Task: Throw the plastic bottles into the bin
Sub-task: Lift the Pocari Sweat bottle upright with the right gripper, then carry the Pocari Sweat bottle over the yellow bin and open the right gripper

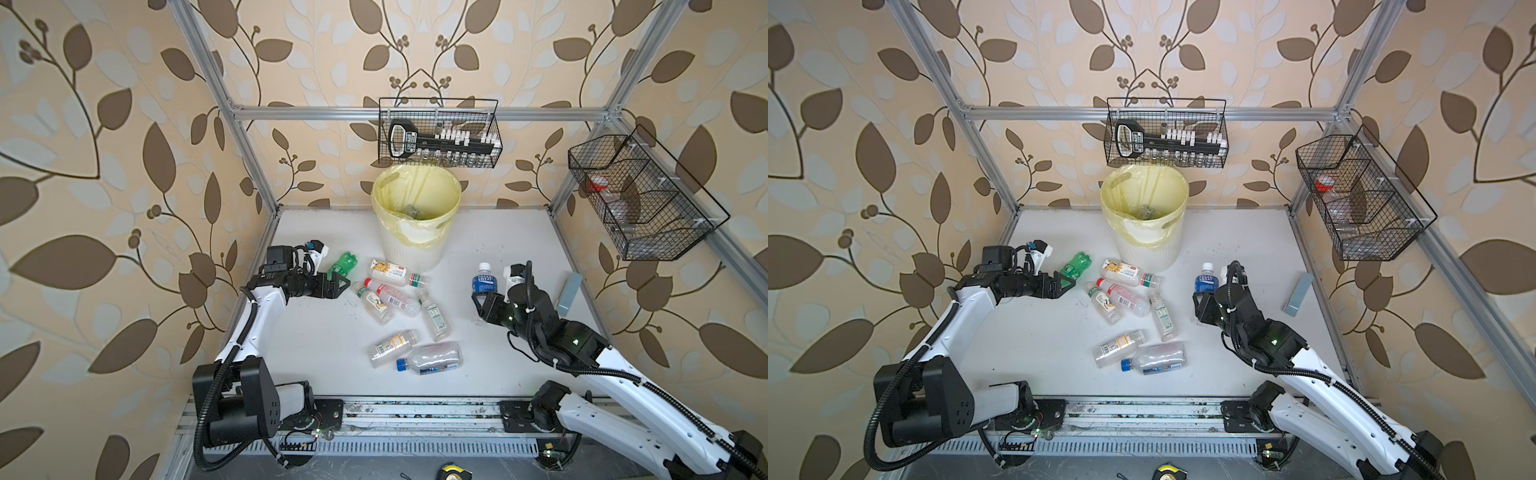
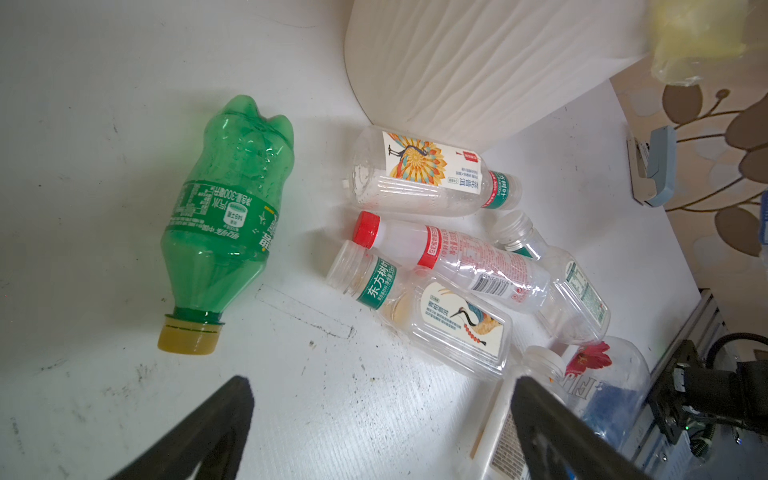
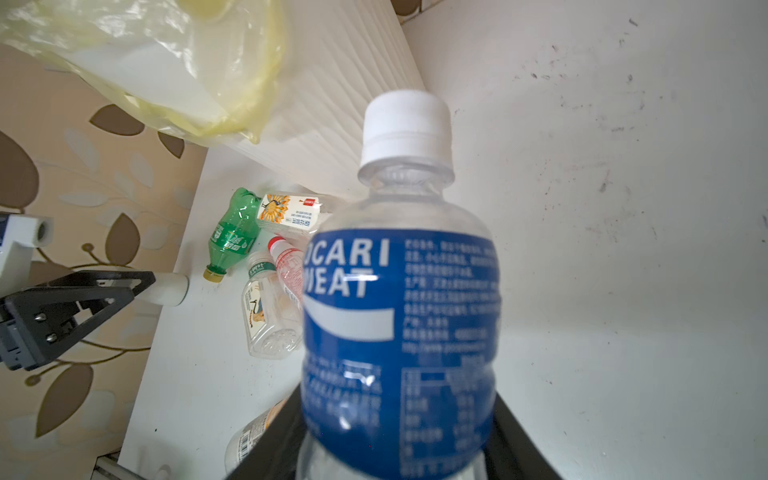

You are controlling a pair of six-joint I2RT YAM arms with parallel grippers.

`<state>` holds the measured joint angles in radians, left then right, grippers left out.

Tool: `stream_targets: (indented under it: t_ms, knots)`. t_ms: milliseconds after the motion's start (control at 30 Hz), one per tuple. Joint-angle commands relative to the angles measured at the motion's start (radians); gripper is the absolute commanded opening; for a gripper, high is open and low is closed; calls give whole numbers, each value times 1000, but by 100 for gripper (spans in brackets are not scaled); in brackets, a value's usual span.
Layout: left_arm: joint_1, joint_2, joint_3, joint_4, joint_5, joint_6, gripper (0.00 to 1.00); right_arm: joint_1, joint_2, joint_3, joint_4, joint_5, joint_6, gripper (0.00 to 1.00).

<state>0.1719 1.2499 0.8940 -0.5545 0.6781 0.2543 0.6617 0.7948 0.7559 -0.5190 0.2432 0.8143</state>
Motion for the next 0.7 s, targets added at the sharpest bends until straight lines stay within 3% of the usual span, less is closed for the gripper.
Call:
stream_targets:
  t_ms: [0, 667]
  knots:
    - [11, -8, 5, -14, 26, 28, 99, -13, 18, 61, 31, -32, -61, 50]
    - [28, -84, -15, -9, 67, 46, 99, -70, 88, 303, 74, -107, -190, 50]
